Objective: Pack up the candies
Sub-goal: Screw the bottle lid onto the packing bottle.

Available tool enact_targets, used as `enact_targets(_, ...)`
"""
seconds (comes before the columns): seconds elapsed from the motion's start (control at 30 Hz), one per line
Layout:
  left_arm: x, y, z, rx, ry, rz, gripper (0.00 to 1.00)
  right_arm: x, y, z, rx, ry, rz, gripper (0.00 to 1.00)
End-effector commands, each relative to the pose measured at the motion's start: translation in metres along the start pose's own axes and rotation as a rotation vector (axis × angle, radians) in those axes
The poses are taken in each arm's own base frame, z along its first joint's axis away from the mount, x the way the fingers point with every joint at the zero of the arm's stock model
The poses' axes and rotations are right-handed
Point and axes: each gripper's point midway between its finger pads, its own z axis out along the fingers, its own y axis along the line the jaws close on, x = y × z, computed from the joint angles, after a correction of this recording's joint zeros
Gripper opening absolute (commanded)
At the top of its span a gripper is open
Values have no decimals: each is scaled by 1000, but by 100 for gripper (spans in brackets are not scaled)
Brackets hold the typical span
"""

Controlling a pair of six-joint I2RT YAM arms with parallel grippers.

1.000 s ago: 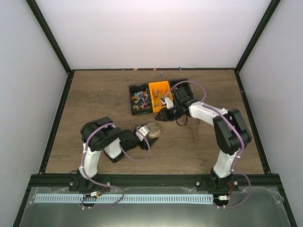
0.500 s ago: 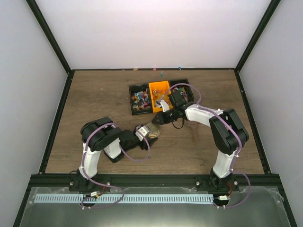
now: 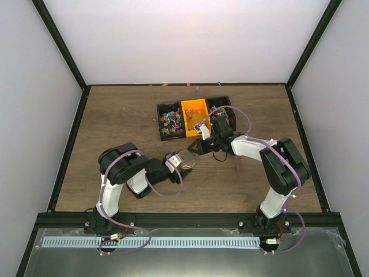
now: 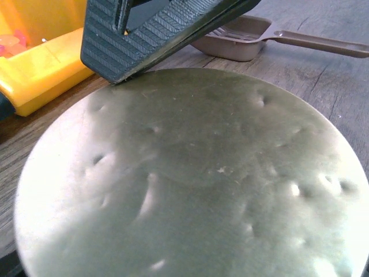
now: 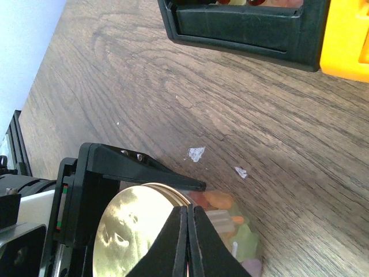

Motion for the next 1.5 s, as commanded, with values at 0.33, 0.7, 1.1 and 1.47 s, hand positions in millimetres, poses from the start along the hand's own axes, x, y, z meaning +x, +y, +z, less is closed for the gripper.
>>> enact_targets(0.33,97,23,-16,-113,348,-225,81,142,14,-9,-91,293,258,1)
enact_targets(0.7,94,24,-15,-109,340,-227,81,170,28,-18,-112,329,264,1)
enact_targets(1.1,91,23,-16,-100,331,-207,80,166,37,-24,-99,313,243,1)
enact_targets(1.47,85,19,-19,-88,311,-172,87,92,35,-44,29,125,176,1)
